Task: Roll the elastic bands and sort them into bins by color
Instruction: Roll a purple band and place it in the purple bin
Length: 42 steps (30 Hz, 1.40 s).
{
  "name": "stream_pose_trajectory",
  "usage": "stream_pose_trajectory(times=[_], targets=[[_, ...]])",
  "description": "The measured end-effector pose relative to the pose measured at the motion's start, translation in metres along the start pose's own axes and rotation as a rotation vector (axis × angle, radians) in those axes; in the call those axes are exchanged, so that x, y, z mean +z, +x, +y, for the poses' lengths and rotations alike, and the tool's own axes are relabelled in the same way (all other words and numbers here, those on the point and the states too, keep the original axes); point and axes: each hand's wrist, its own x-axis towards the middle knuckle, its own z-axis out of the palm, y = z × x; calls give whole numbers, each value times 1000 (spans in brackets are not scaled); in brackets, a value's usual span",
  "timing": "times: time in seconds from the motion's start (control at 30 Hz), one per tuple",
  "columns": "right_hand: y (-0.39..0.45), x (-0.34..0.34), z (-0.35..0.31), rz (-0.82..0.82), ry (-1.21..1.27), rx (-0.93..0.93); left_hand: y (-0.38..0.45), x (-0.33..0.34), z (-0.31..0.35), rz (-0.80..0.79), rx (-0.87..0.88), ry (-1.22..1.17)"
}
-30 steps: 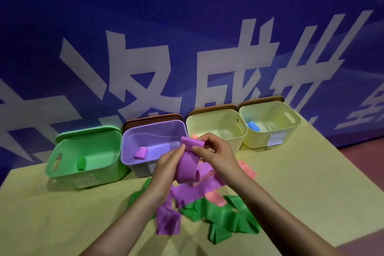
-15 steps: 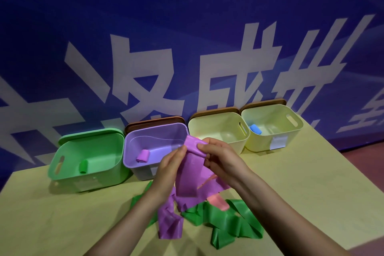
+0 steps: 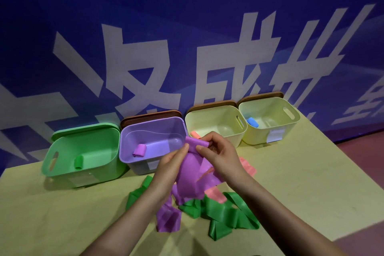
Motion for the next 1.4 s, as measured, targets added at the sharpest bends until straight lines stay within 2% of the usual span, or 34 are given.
stream_pose_trajectory(times=[0.13,0.27,0.43,0.5,0.6,0.67,0.77,0.83,1.13,1.27,1.4], targets=[[-4,-7,7,8,-435,-290,-5,7,0,95,-54,-5],[-5,-14,5,-16,-542,-376,-12,12,2,135,-54,-70],[0,-17,-1,-109,-555,-431,-14,12,5,149,-42,-68],[-1,-20,-4,-185,-484,-397,-13,12,4,141,4,-25],[-4,-27,-11,-275,-266,-208,-10,12,4,124,16,-18],[-7,-28,-11,-222,-151,-110,-7,13,2,110,35,12],[-9,-27,-13,-48,-25,27,-9,18,-3,45,88,55],[-10,-27,-15,-12,26,100,-14,22,-7,-9,110,52],[-32,-24,-8,-13,-45,202,-41,33,-25,24,125,21],[-46,-23,0,-58,-368,38,-48,34,-27,52,167,92],[-50,-15,-1,-64,-447,-71,-55,20,-34,100,311,301]])
